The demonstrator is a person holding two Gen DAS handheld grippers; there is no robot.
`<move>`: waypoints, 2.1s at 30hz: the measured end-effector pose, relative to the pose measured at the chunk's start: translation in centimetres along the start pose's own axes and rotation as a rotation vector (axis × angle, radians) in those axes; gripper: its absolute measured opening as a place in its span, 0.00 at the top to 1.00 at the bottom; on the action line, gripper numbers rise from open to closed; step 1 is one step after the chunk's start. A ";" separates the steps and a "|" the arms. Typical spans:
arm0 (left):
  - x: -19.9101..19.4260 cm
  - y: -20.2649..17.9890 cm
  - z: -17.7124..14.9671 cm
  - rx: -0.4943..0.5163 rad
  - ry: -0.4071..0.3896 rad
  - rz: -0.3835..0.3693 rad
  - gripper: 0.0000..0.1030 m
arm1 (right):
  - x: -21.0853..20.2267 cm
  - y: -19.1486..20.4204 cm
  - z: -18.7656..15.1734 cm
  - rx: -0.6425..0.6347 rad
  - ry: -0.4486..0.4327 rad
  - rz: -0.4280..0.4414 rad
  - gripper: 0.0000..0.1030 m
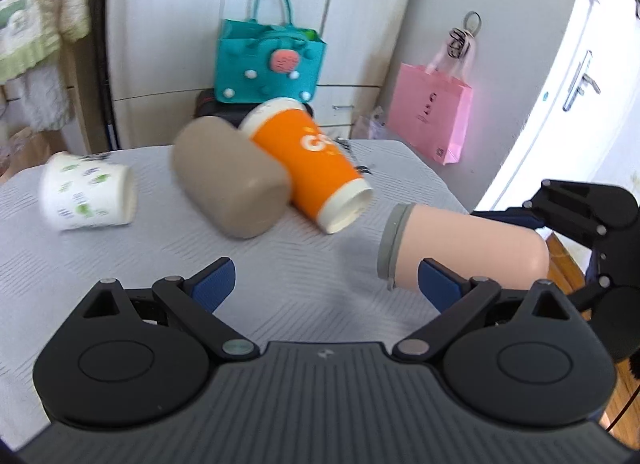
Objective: Flip cup upright
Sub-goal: 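Lift the pink tumbler with the right gripper and rotate it lid-up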
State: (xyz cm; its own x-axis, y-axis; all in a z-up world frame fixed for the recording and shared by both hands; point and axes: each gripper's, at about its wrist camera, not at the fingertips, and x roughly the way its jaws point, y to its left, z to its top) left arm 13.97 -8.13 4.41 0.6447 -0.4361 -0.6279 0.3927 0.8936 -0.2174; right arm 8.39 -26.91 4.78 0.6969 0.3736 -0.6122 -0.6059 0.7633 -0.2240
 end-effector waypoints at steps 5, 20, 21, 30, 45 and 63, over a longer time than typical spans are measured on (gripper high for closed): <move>-2.9 2.1 -1.1 -0.018 -0.018 0.039 0.04 | 0.8 2.7 1.3 -0.001 -0.048 0.043 0.34; -3.8 6.9 -4.2 -0.196 0.073 -0.078 0.04 | 5.3 7.3 3.4 0.096 -0.041 0.092 0.34; -3.6 7.1 -4.2 -0.209 0.077 -0.089 0.04 | 5.5 7.4 3.4 0.101 -0.036 0.088 0.34; -0.8 7.0 -4.4 -0.267 0.124 -0.155 0.04 | 6.7 7.9 3.0 0.083 0.007 0.033 0.34; 3.7 6.3 -4.7 -0.381 0.211 -0.280 0.25 | 6.9 5.8 2.9 0.073 0.201 0.158 0.16; 4.5 7.0 -5.2 -0.432 0.110 -0.287 0.30 | 7.8 2.5 3.6 0.192 0.185 0.266 0.35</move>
State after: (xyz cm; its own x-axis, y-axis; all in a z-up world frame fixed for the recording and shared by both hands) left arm 16.20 -3.29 -3.75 0.4688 -0.6769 -0.5675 0.2225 0.7122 -0.6657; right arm 13.73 -20.19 2.21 0.4328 0.4838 -0.7607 -0.6615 0.7437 0.0967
